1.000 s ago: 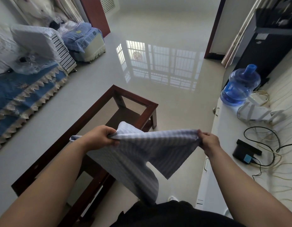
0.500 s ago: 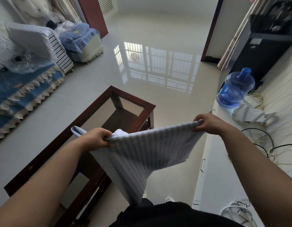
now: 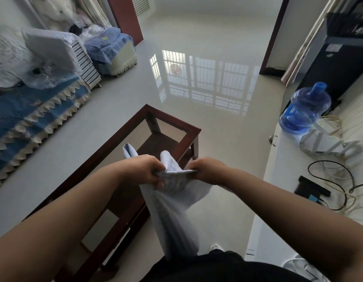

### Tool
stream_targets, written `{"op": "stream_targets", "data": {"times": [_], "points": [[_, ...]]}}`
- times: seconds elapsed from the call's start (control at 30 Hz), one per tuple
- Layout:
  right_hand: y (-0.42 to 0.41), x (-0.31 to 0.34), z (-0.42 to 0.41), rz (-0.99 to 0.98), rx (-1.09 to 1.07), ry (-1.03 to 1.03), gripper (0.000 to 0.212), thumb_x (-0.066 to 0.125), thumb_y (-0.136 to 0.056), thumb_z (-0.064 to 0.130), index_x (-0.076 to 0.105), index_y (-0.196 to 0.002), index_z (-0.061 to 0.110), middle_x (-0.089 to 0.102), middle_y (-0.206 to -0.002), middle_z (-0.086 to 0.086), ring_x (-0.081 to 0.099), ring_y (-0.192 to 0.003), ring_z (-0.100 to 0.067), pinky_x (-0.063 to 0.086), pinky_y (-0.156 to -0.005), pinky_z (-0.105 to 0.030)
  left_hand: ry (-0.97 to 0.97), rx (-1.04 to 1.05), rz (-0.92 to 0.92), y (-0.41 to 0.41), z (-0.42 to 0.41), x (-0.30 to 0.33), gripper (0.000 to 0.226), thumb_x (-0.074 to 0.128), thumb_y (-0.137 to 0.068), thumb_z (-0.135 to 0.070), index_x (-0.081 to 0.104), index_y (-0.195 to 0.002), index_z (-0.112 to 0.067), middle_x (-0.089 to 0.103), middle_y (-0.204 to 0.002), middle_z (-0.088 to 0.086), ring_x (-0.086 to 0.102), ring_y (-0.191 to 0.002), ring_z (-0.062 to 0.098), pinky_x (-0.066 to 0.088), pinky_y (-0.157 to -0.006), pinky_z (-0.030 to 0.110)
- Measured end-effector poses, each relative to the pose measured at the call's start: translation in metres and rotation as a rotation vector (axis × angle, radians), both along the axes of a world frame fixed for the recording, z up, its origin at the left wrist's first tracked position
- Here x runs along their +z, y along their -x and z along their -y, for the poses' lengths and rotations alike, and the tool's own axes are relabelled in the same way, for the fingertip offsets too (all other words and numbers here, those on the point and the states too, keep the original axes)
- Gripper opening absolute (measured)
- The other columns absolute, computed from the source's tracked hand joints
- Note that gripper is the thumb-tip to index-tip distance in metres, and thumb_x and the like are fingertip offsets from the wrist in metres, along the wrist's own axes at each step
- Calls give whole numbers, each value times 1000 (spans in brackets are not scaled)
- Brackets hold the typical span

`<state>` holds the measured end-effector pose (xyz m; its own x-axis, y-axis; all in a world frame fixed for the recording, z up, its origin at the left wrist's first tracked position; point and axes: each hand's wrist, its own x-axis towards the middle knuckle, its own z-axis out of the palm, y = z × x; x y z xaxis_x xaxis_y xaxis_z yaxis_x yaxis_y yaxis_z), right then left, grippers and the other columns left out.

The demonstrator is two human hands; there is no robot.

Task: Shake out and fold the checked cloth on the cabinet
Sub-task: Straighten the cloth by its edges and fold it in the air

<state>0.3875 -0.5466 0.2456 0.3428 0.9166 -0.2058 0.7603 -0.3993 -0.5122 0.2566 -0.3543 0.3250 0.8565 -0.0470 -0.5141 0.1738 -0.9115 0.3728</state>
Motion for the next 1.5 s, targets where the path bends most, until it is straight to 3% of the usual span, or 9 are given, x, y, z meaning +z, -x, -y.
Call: {"op": "stream_targets", "data": {"times": [0.23, 0.47, 0.6, 0.77, 0.9, 1.1, 1.2, 1.37, 1.5], "points": [[-56, -33, 39, 128, -93, 274, 22, 45, -91, 24, 66, -97, 24, 67, -108, -4, 60, -99, -26, 40, -74, -30, -2, -10, -36, 1, 3, -3, 19, 69, -81, -31, 65, -78, -13, 64, -77, 6, 55, -69, 17, 43, -61, 27], [-111, -29, 82, 251, -269, 415, 24, 43, -90, 26, 66, -94, 31, 67, -106, -1, 61, -95, -25, 44, -73, -31, -28, 55, -77, 15, -19, -28, 20, 67, -84, -30, 54, -70, -26, 51, -69, -8, 48, -67, 10, 37, -59, 22], [-125, -23, 82, -4, -477, 284, 23, 52, -84, 13, 72, -90, 23, 70, -98, -6, 59, -86, -21, 46, -77, -32, 33, 152, -138, 21, -33, -55, 21, 67, -84, -25, 52, -70, -24, 52, -71, -4, 48, -67, 10, 38, -62, 21], [-124, -6, 96, -577, -817, -216, 14, 65, -83, 1, 68, -97, 0, 63, -87, -11, 52, -83, -20, 41, -76, -29, 274, 391, -182, 49, -60, -83, 15, 66, -81, -20, 64, -85, -6, 61, -77, 5, 57, -74, 15, 44, -66, 23], [-107, 16, 75, -797, -837, -491, 16, 56, -92, 12, 61, -106, 6, 60, -87, -3, 54, -79, -13, 45, -73, -26, 516, 557, -228, 63, -62, -89, 35, 71, -74, -43, 69, -98, -17, 70, -95, 7, 67, -90, 19, 51, -79, 30], [-108, 52, 43, -491, -822, -638, 23, 57, -93, 21, 62, -106, 2, 60, -91, -8, 55, -80, -15, 46, -70, -27, 740, 768, -207, 71, -35, -98, 87, 66, -55, -78, 68, -105, -7, 71, -93, 9, 66, -85, 24, 53, -72, 28], [-109, 75, 33, -402, -715, -657, 17, 60, -91, 22, 63, -99, 8, 63, -88, -7, 57, -79, -17, 48, -72, -33, 855, 854, -279, 77, -25, -108, 71, 56, -67, -72, 73, -95, -10, 72, -87, 7, 69, -78, 19, 53, -65, 26], [-102, 104, 23, -95, -538, -699, 6, 59, -90, 22, 61, -90, 16, 56, -73, 14, 52, -63, 10, 37, -60, -4, 1125, 964, -280, 83, -24, -118, 46, 63, -84, -44, 70, -105, -5, 69, -102, 16, 67, -94, 27, 54, -77, 34], [-93, 127, 26, -145, -439, -711, 10, 58, -91, 20, 61, -84, 27, 61, -71, 17, 56, -66, 11, 41, -61, -3, 1157, 992, -237, 84, -27, -117, 43, 60, -85, -39, 69, -109, -5, 67, -111, 19, 65, -103, 31, 54, -83, 38]]}}
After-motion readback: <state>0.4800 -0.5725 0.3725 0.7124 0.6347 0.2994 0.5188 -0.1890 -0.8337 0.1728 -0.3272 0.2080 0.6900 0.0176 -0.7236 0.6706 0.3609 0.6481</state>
